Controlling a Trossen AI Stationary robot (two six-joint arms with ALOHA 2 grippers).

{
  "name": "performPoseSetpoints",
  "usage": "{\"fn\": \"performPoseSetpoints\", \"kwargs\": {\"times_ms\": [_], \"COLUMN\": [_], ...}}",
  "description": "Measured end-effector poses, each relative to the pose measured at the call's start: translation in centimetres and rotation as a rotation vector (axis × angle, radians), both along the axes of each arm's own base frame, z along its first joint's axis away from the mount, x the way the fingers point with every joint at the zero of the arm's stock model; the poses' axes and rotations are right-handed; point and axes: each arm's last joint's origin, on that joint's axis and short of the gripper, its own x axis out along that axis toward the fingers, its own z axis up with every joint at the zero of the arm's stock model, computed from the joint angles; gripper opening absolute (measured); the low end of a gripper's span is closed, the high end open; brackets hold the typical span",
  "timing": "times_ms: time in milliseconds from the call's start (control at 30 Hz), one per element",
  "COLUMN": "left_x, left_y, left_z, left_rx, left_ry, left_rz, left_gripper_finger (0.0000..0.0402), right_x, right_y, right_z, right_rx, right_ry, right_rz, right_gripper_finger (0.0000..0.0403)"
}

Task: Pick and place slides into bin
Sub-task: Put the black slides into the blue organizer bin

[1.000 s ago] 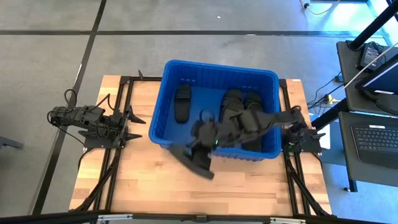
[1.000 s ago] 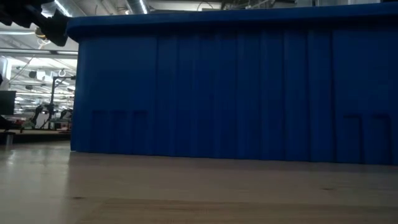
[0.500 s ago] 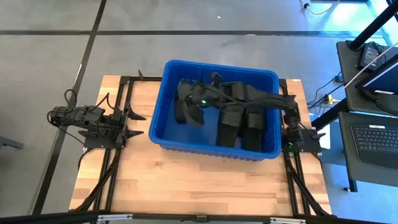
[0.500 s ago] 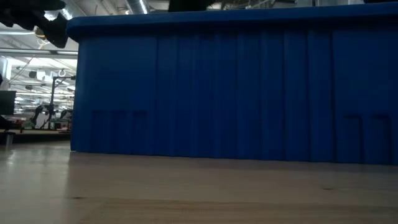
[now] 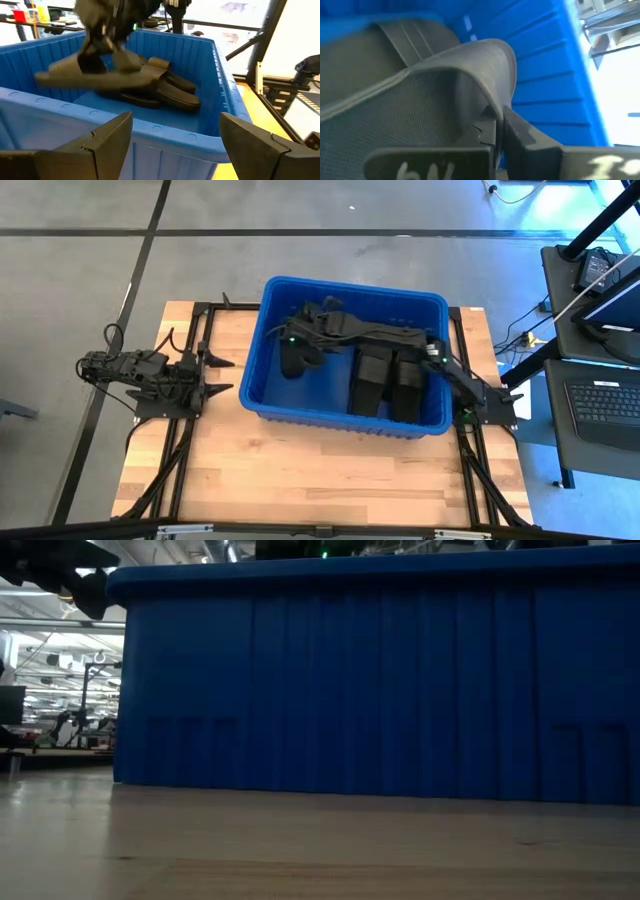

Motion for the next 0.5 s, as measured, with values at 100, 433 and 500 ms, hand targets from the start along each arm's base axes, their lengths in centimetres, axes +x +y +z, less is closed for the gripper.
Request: {"fn": "performPoseSetpoints", "kwargs": {"times_ms": [100, 433, 500], "left_x": [0.0, 0.0, 0.0], "left_y": [0.0, 0.0, 0.0], "left_z": [0.0, -0.1, -0.1], "left_rx": [0.002, 0.003, 0.004], "left_ry": [0.0, 0.006, 0.006], "left_rz": [0.012, 0.012, 0.012], "left_gripper_finger": [0.029, 0.029, 0.029], "right_x": [0.4, 0.9, 0.9], "right_y": [-1.0, -3.3, -3.5], "right_z": [-1.9, -5.1, -5.2], "right_rx": [0.002, 0.015, 0.017], "right_ry": [0.07, 0.161, 0.16], "right_rz": [-0.004, -0.027, -0.03], "right_gripper_finger": [0.0013, 0.0013, 0.0013]}}
